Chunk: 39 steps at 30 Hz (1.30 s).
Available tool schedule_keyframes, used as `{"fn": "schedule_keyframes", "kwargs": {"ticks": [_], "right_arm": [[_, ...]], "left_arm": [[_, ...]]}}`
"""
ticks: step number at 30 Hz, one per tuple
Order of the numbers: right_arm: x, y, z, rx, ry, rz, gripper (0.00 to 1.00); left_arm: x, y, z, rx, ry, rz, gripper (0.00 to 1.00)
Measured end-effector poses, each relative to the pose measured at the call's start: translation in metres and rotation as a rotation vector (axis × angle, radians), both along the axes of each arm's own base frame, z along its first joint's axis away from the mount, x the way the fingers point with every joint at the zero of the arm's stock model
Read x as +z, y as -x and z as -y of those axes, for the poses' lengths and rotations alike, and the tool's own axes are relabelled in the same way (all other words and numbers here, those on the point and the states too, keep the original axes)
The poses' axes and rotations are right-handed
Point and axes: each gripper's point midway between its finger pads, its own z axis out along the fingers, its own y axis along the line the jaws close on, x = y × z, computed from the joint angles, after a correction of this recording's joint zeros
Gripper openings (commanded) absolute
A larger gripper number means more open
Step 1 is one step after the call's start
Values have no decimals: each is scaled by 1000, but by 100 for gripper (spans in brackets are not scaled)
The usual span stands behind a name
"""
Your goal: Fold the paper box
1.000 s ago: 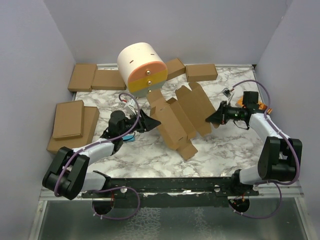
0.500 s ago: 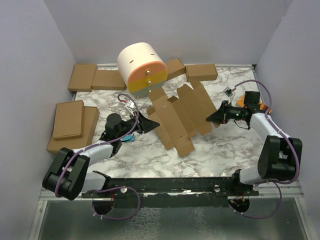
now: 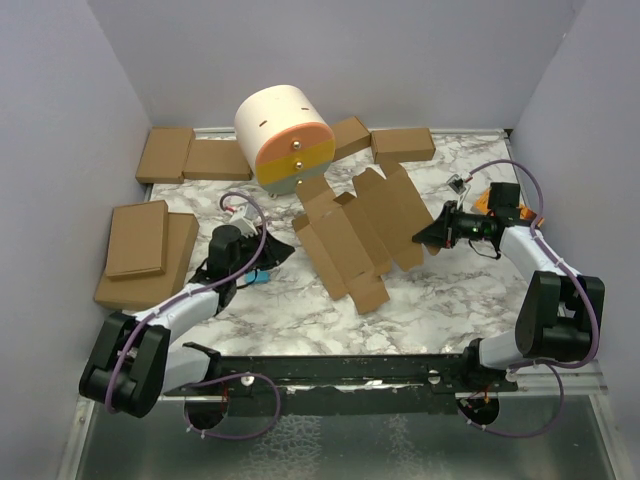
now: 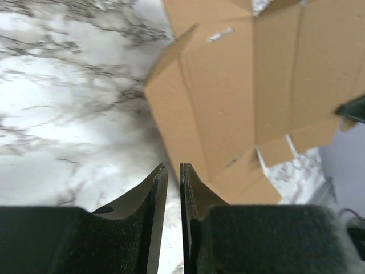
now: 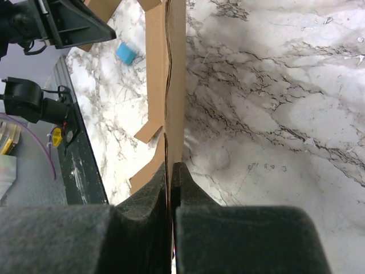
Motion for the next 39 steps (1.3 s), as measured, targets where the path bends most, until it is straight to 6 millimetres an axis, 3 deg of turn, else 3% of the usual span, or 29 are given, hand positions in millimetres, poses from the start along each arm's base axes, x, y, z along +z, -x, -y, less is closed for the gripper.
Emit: {"fn": "schedule_keyframes", "kwargs": {"ticks": [4, 11, 15, 20, 21, 29, 39], "right_arm": [[0, 0, 0, 5, 0, 6, 1], [0, 1, 0, 11, 0, 16, 1], [1, 1, -1, 15, -2, 19, 1], [1, 2, -1, 19, -7, 20, 1], [2, 2, -2, 22, -10, 20, 1], [2, 3, -2, 26, -13, 25, 1], [2, 3, -2, 29, -11, 28, 1]], "left_arm": [[-17, -7, -14, 60, -71, 1, 15], [-65, -9, -16, 50, -142, -90, 15], [-72, -18, -12, 47, -138, -66, 17], [-73, -35, -3, 32, -105, -13, 19], [-69, -41, 10, -5, -68, 25, 21], [-37, -39, 33, -104, 18, 156, 37], [-15, -25, 45, -193, 108, 226, 54]]}}
